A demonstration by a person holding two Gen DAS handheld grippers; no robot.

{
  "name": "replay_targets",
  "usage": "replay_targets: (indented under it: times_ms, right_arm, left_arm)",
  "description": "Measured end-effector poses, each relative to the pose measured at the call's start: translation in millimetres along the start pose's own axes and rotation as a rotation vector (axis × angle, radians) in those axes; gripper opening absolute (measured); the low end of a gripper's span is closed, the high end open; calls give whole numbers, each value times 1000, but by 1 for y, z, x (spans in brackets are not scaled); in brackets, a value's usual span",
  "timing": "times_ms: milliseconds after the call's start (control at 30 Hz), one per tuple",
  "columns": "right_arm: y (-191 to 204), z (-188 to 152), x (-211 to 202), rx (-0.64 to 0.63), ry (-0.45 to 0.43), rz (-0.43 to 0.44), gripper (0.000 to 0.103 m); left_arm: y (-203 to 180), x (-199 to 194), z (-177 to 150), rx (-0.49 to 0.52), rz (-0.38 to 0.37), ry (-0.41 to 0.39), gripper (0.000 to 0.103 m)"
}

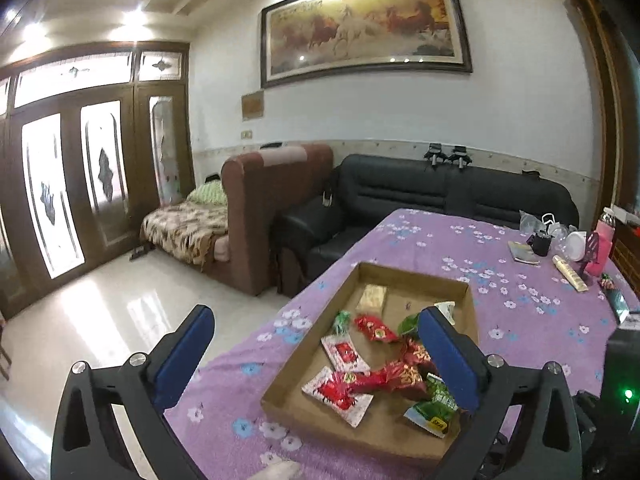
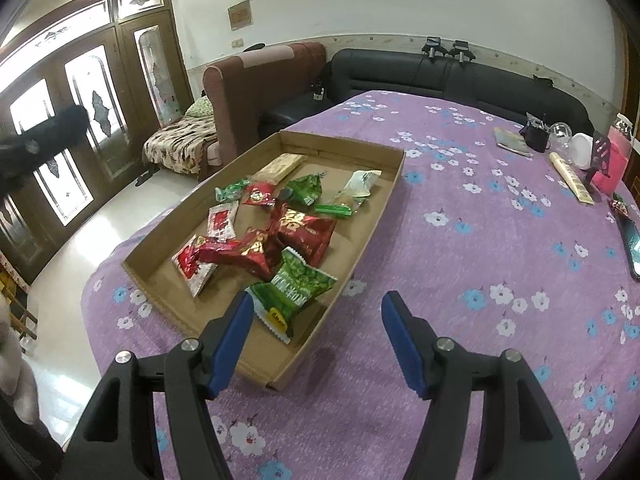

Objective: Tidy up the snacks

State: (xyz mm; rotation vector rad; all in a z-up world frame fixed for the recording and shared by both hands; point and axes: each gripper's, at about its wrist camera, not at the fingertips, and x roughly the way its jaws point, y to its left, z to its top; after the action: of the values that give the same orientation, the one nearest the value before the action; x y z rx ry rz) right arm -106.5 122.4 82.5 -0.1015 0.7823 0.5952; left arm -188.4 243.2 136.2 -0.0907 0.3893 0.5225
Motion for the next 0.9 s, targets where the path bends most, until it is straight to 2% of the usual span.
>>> replay_targets:
  times_ms: [200, 367, 900]
  right_arm:
    - [3, -6, -3, -6, -1, 2, 66]
    - [9, -9, -4, -22, -2, 4, 66]
    - [30, -19, 7, -80, 28, -20, 68]
  left_arm:
    - [11, 2, -4, -58, -13, 38, 103]
    - [17, 9, -9, -94, -53, 94, 103]
    - [21, 24, -23, -97, -73, 161, 103]
